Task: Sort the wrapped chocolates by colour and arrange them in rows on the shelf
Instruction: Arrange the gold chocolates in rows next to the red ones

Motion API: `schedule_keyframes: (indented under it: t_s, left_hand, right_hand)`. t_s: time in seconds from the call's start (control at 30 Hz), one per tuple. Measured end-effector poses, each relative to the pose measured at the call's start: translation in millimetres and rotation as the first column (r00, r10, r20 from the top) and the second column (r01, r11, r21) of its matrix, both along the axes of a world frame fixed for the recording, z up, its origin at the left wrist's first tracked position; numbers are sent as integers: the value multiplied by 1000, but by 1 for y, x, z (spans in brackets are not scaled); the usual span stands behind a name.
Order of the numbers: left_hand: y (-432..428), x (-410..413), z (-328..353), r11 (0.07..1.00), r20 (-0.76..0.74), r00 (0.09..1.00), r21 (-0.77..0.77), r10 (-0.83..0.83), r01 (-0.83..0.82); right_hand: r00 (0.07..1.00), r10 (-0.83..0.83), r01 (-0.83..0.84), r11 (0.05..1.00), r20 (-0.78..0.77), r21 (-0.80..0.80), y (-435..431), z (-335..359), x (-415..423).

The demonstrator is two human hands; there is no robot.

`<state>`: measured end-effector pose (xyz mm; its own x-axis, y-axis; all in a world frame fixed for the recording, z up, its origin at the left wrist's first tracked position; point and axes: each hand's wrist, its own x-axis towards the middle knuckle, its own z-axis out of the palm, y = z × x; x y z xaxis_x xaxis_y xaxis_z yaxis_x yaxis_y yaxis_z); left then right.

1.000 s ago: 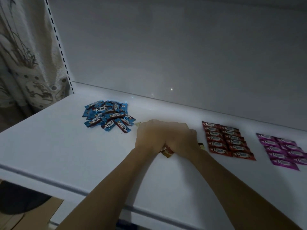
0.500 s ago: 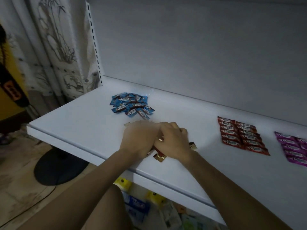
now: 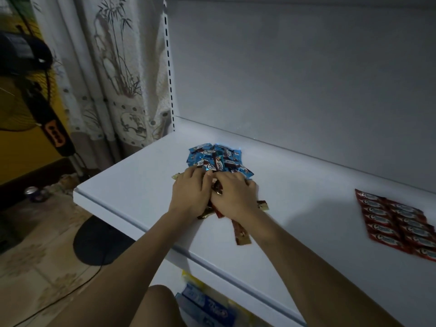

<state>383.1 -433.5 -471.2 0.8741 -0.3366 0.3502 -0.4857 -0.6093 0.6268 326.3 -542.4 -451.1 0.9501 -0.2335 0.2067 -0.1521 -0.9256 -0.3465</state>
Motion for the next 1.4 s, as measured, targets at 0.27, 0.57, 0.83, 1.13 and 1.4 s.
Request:
schedule_keyframes:
  t_s: [0.27,0.57,0.83,1.13,1.4]
  left_hand:
    - [5,-3,9,975,99,989,-204,112,-90]
    - [6,-60,15,904,285,880,318,-380,287]
    - [3,-43,13,786,176,935,600,-307,145]
    - [11,-29,15,786,161,931,593,-329,175]
    - [30,-36,4,800,194,908,563,-372,207]
  right_hand:
    - [997,-41,21,953,60,302,-10,12,-5]
    - [980,-113,29,891,161,452,-42,15,-50]
    - [986,-46,-16,929,158,369,-50,0,-51]
    - [998,44,-51,982,41,183,-29,-6,-28]
    - [997,30,-66,812,72,580,-19,8,-45]
